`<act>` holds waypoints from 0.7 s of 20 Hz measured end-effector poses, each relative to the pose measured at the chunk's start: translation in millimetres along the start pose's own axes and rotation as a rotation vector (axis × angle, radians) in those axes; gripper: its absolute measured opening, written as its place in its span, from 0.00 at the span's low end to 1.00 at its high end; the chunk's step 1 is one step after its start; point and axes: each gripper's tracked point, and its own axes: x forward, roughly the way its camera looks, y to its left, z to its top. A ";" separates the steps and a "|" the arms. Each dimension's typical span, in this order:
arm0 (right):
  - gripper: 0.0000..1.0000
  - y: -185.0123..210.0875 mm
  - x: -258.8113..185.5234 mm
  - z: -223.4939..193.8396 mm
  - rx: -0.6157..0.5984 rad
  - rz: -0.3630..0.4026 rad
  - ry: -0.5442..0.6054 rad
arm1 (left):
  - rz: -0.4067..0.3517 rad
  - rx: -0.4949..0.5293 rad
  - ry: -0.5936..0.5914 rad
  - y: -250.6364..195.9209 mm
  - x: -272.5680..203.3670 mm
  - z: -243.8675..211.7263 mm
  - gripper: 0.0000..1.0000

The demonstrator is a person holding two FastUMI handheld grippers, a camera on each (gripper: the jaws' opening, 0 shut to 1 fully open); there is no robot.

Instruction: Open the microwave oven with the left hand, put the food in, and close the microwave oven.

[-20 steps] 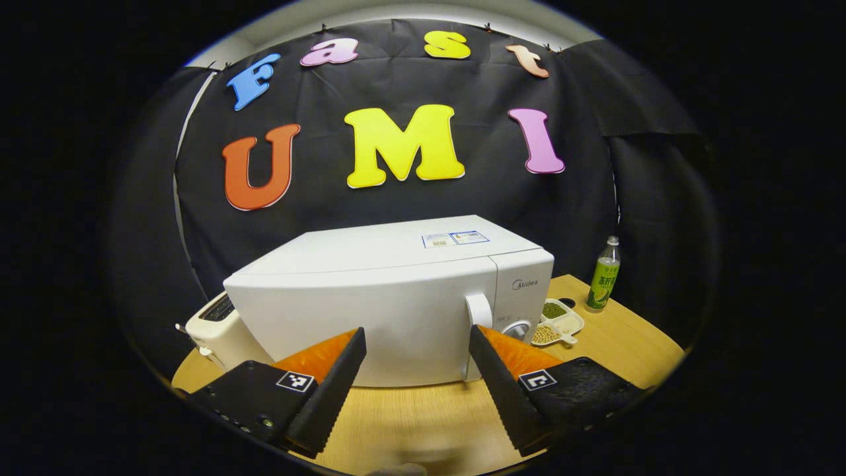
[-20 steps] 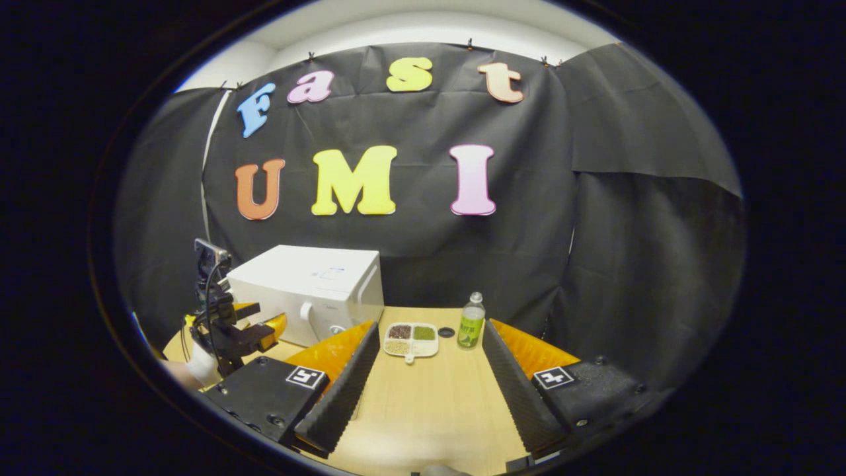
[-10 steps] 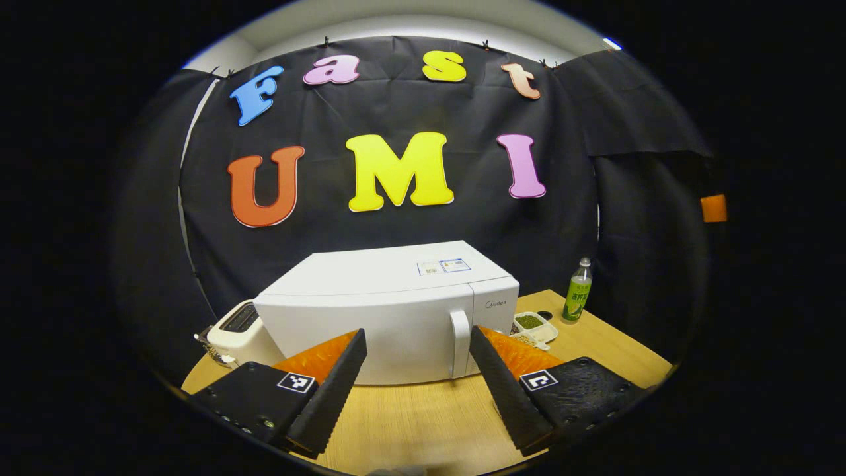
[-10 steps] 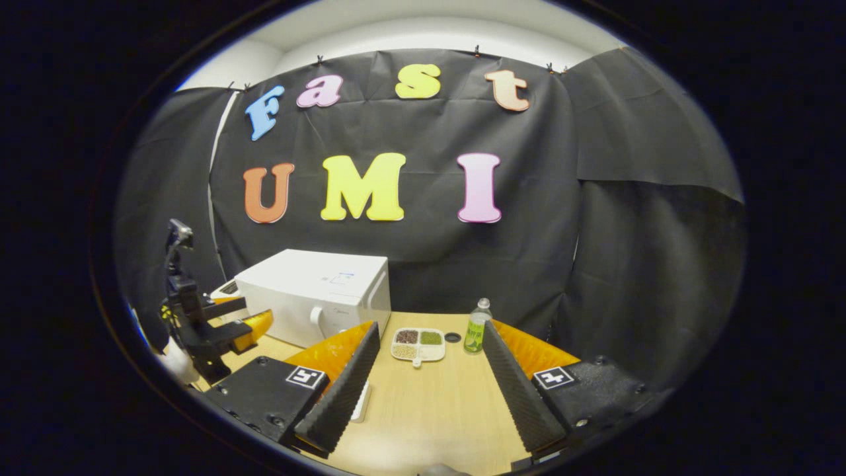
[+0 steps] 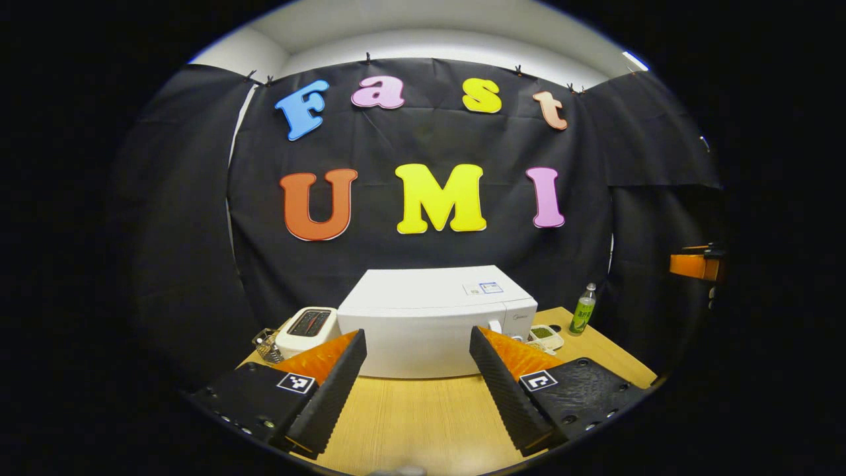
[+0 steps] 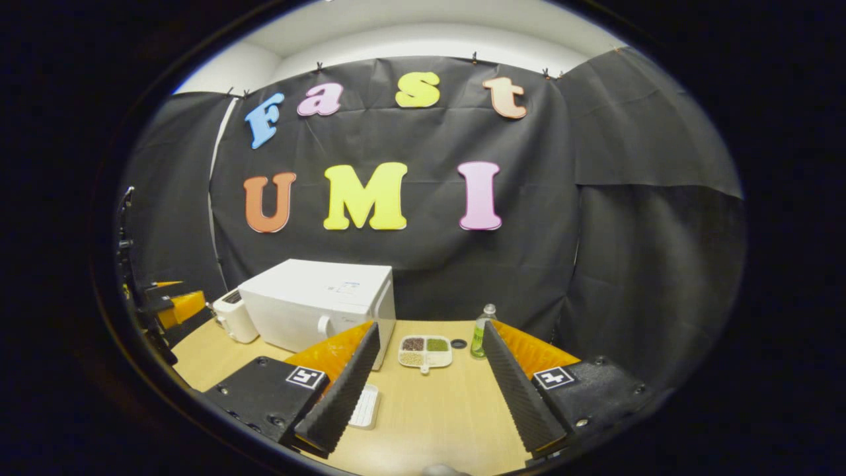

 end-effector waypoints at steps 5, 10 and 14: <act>1.00 21.0 -2.3 2.6 -0.002 0.013 -0.028 | 0.037 -0.002 -0.005 26.0 -22.5 1.0 0.96; 0.94 40.9 -5.3 -0.3 -0.004 0.039 -0.036 | 0.060 -0.016 -0.013 41.5 -35.9 6.7 0.96; 0.94 48.5 -3.8 -0.2 -0.005 0.048 -0.034 | 0.059 -0.013 -0.028 42.1 -36.4 12.6 0.96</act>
